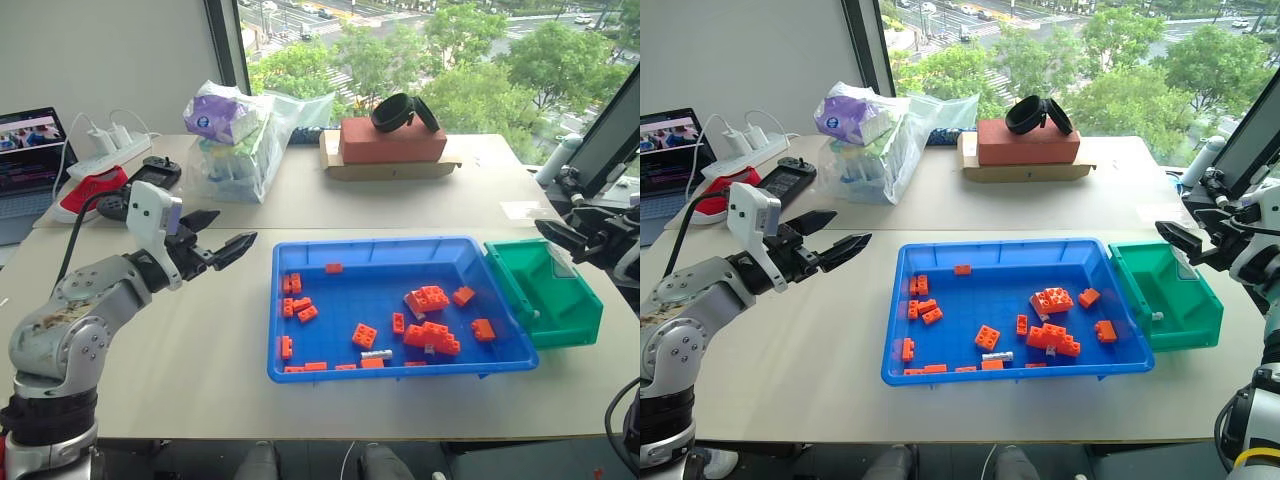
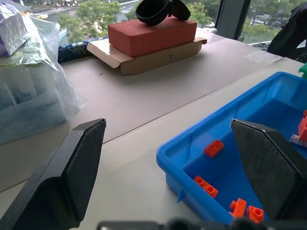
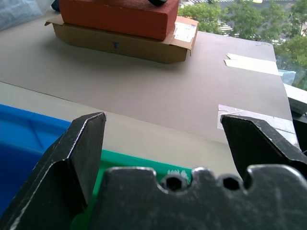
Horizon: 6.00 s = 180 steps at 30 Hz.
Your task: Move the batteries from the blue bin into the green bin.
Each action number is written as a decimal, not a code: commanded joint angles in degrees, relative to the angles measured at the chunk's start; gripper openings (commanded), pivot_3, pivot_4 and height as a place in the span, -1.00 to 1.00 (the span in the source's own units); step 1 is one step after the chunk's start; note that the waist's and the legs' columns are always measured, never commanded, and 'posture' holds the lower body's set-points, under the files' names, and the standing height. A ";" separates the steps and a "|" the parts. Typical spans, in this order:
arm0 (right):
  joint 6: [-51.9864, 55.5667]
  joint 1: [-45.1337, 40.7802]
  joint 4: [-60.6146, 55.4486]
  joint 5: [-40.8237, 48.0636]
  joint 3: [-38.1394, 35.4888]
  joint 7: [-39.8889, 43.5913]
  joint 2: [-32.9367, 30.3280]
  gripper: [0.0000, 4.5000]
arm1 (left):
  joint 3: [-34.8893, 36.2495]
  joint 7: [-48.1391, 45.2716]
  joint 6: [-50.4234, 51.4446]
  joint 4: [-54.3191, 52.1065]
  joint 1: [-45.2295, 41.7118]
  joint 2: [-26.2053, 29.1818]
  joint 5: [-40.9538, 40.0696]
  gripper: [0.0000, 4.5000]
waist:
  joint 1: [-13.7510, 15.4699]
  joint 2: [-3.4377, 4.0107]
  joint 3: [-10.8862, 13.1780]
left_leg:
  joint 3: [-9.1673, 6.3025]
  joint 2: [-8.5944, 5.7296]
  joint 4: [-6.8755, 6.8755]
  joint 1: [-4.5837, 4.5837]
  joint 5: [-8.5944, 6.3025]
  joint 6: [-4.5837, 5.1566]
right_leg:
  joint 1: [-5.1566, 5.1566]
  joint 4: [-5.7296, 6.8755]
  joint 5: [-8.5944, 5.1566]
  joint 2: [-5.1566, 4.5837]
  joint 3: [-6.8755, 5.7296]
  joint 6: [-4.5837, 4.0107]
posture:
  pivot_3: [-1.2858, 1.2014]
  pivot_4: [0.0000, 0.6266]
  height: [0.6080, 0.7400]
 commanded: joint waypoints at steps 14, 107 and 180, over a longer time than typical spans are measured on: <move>26.78 2.10 -43.68 4.98 13.67 18.51 -12.12 0.98 | -11.37 -15.15 9.43 -0.69 -14.15 12.00 -5.77 1.00 | -0.10 0.11 0.18 | 0.00 0.00 -0.13 -0.03 0.00 0.00 | -0.14 0.01 -0.02 0.01 0.00 0.00 | 0.03 -0.52 1.00; 21.22 -12.16 -36.94 -11.98 31.87 27.82 8.00 0.98 | -9.79 -11.03 12.61 -7.40 -7.40 10.81 -3.07 1.00 | -0.02 -0.23 0.29 | -0.04 0.04 0.08 -0.56 0.04 -0.05 | -0.79 0.48 0.01 0.02 -0.10 -0.02 | 0.03 -0.52 1.00; 79.21 -21.21 -45.81 5.69 31.34 -7.26 9.98 -0.87 | -10.61 -9.06 13.90 -9.71 -8.98 7.50 -9.76 1.00 | 0.25 -0.35 0.34 | -0.07 0.03 0.10 -0.62 0.09 -0.11 | -0.94 0.55 0.00 0.03 -0.13 -0.02 | 0.03 -0.52 1.00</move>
